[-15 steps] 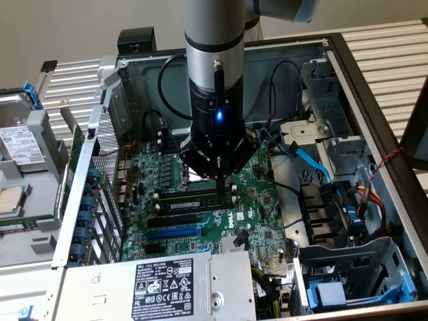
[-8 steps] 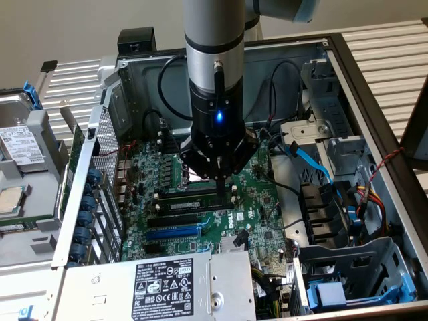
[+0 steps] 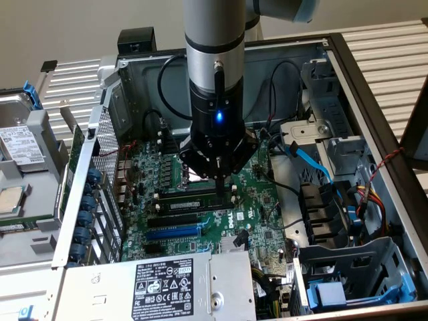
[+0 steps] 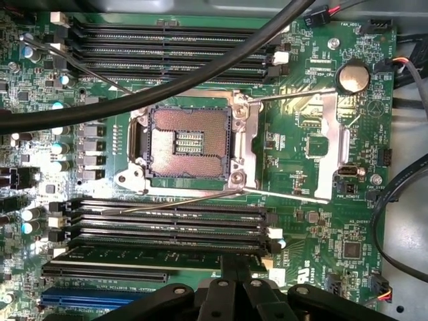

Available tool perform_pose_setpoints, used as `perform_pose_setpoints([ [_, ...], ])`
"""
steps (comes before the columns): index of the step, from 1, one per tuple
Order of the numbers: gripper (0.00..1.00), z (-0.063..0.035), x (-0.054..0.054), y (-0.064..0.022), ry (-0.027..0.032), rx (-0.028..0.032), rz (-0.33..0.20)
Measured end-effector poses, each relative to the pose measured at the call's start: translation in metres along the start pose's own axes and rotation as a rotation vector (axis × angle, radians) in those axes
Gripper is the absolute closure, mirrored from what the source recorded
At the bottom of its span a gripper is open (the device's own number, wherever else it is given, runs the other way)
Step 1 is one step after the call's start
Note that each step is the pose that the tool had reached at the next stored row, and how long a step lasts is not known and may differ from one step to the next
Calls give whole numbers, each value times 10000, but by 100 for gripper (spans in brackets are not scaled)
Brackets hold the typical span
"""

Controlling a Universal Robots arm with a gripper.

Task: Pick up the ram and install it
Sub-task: 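Press down the ram until it locks into place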

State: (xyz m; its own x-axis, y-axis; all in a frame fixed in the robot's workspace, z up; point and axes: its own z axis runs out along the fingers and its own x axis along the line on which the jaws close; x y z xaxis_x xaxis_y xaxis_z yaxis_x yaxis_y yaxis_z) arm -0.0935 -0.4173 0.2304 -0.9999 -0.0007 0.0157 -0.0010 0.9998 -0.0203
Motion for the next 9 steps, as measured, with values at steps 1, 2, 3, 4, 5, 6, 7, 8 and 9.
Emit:
perform_pose_setpoints([
  [1, 89, -11, 0, -2, 16, 1, -1],
  [2, 89, -25, 0, -6, 29, 1, -2],
  [3, 89, -42, 1, -9, 41, 0, -1],
  [4, 89, -61, 3, -11, 54, -1, -2],
  [5, 89, -83, 4, -14, 69, -2, -2],
  [6, 89, -104, 7, -17, 85, -2, -1],
  [7, 89, -125, 11, -20, 92, -2, -1],
  [8, 89, -142, 21, -21, 95, -2, 0],
  [9, 89, -160, 33, -23, 98, -7, 2],
])
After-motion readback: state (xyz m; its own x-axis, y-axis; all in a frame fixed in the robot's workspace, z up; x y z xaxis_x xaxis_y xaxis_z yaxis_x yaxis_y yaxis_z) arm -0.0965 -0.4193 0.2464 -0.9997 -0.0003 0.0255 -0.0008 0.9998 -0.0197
